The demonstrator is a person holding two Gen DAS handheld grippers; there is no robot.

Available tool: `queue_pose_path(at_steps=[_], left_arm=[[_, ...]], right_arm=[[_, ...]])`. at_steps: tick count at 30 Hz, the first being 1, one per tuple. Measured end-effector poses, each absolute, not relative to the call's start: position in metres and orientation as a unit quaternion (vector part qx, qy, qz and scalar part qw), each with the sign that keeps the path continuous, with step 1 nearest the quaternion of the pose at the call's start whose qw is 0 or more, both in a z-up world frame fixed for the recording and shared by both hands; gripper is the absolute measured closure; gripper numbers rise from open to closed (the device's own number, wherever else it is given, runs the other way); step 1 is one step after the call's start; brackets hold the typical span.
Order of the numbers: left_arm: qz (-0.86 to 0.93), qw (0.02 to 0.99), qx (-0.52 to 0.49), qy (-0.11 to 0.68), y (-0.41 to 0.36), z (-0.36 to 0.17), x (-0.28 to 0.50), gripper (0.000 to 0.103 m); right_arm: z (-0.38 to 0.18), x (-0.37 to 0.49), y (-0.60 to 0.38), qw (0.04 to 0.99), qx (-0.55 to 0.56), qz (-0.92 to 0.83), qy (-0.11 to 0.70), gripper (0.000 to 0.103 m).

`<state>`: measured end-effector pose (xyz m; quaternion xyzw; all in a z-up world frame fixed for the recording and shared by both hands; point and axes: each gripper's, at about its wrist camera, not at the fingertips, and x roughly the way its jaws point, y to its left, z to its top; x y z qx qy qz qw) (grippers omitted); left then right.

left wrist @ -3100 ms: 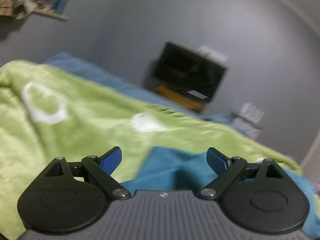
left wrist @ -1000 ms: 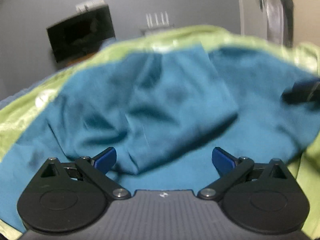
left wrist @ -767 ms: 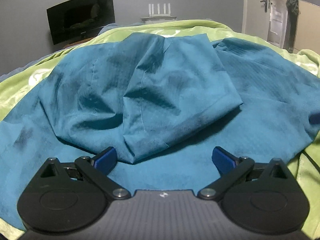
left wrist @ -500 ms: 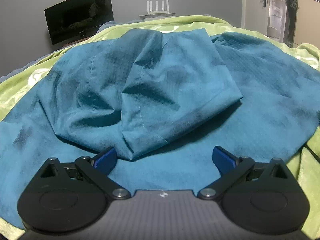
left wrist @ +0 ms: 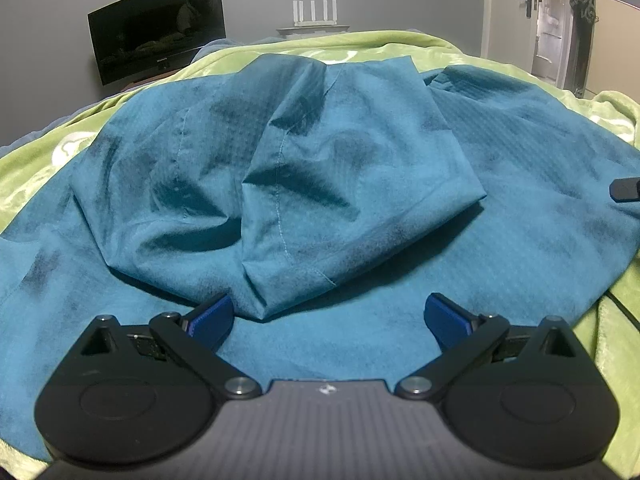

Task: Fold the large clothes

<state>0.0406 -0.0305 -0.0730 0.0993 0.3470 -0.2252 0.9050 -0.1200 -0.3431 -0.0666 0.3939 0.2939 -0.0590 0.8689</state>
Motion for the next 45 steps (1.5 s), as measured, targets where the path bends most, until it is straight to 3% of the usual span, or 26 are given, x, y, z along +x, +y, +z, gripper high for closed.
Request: queue_pose_path(at_steps=[2, 4, 10, 14, 20, 22, 23, 25, 31, 34, 37, 41, 45], left_arm=[[-0.225, 0.905, 0.099, 0.347, -0.030, -0.073, 0.040, 0.000], [-0.225, 0.905, 0.099, 0.348, -0.030, -0.074, 0.041, 0.000], [-0.224, 0.905, 0.100, 0.349, -0.031, -0.074, 0.042, 0.000], [-0.224, 0.904, 0.099, 0.349, -0.031, -0.074, 0.041, 0.000], [-0.223, 0.905, 0.101, 0.347, -0.031, -0.074, 0.040, 0.000], [-0.236, 0.902, 0.106, 0.345, -0.031, -0.072, 0.036, 0.000], [-0.250, 0.896, 0.107, 0.350, -0.032, -0.072, 0.034, 0.001], [-0.270, 0.885, 0.115, 0.361, -0.033, -0.072, 0.031, 0.001], [-0.278, 0.887, 0.108, 0.351, -0.030, -0.068, 0.029, 0.001], [-0.262, 0.920, 0.106, 0.270, -0.026, -0.051, 0.019, 0.001], [-0.208, 0.940, 0.080, 0.258, -0.017, -0.044, 0.028, 0.001], [-0.148, 0.942, 0.101, 0.283, -0.013, -0.056, 0.043, 0.001], [-0.173, 0.917, 0.157, 0.322, -0.027, -0.074, 0.049, 0.003]], right_arm=[[-0.060, -0.123, -0.340, 0.888, 0.365, -0.060, 0.273, 0.062], [-0.049, -0.128, -0.337, 0.909, 0.339, -0.044, 0.238, 0.077], [-0.029, -0.126, -0.324, 0.940, 0.281, -0.002, 0.193, 0.077], [-0.044, -0.119, -0.334, 0.912, 0.327, -0.026, 0.248, 0.049], [-0.059, -0.097, -0.347, 0.886, 0.375, -0.056, 0.265, 0.039], [-0.058, -0.091, -0.348, 0.887, 0.380, -0.061, 0.254, 0.046], [-0.055, -0.090, -0.346, 0.891, 0.372, -0.066, 0.250, 0.064], [-0.053, -0.090, -0.341, 0.901, 0.352, -0.066, 0.244, 0.075], [-0.052, -0.088, -0.340, 0.905, 0.345, -0.068, 0.240, 0.079], [-0.055, -0.086, -0.350, 0.897, 0.365, -0.074, 0.236, 0.072], [-0.059, -0.084, -0.355, 0.890, 0.386, -0.078, 0.231, 0.068], [-0.043, -0.085, -0.341, 0.913, 0.343, -0.064, 0.213, 0.083], [-0.011, -0.087, -0.317, 0.938, 0.295, -0.034, 0.180, 0.087]])
